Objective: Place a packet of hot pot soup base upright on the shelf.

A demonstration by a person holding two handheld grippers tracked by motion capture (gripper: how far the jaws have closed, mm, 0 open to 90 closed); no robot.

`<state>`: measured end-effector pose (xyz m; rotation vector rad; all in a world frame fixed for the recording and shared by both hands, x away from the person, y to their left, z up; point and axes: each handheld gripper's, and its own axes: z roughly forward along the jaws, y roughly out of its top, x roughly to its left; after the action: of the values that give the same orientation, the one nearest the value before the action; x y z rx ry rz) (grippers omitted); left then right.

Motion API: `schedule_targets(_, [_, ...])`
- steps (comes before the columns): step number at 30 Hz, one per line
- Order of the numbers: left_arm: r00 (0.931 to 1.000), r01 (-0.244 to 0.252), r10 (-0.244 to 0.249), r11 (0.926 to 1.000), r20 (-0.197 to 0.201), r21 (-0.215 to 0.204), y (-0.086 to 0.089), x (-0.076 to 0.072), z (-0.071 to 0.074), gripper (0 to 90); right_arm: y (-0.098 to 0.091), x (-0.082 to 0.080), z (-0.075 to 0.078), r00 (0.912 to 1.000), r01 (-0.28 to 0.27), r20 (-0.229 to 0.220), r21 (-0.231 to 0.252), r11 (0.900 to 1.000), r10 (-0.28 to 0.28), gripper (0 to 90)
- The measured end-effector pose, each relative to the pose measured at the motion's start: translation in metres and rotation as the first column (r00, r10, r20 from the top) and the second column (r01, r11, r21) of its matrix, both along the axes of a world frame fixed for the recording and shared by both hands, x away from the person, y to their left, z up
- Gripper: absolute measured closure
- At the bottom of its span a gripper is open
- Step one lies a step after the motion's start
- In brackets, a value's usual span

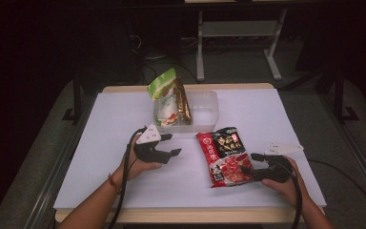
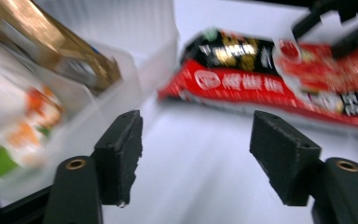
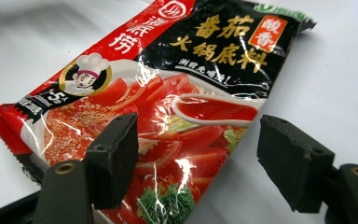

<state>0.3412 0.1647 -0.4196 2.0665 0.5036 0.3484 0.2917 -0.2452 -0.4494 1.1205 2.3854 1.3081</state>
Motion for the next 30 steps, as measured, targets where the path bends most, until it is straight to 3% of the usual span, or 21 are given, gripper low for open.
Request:
schedule_targets(7, [0.9989,0.013,-0.013,0.9999,-0.045,0.005,0.002,-0.001,-0.009,30.8,0.009,0.011,-0.006,0.9961,-0.025,-0.084,0.007,0.9997,0.025,16.1])
schedule_targets(12, [0.9976,0.027,-0.025,0.9990,-0.064,0.035,-0.003,0.000,-0.016,29.7,0.017,0.021,-0.008,0.9878,-0.053,-0.147,0.003,0.9986,0.052,13.3])
schedule_targets(15, [0.9960,0.044,-0.041,0.9982,-0.079,0.039,-0.006,0.000,-0.018,28.8,0.020,0.023,-0.007,0.9863,-0.059,-0.155,-0.011,0.9982,0.057,13.2])
schedule_targets(22, [0.9909,0.070,-0.064,0.9965,-0.118,0.046,-0.014,0.001,-0.024,27.7,0.025,0.023,-0.003,0.9825,-0.057,-0.179,-0.031,0.9979,0.051,17.3])
schedule_targets(27, [0.9875,0.081,-0.075,0.9959,-0.139,0.039,-0.019,0.001,-0.025,27.4,0.026,0.021,-0.002,0.9801,-0.040,-0.195,-0.022,0.9990,0.034,28.6])
schedule_targets(30, [0.9839,0.085,-0.080,0.9960,-0.160,0.025,-0.021,0.002,-0.026,27.3,0.023,0.019,-0.004,0.9831,-0.028,-0.181,0.010,0.9996,0.029,35.9])
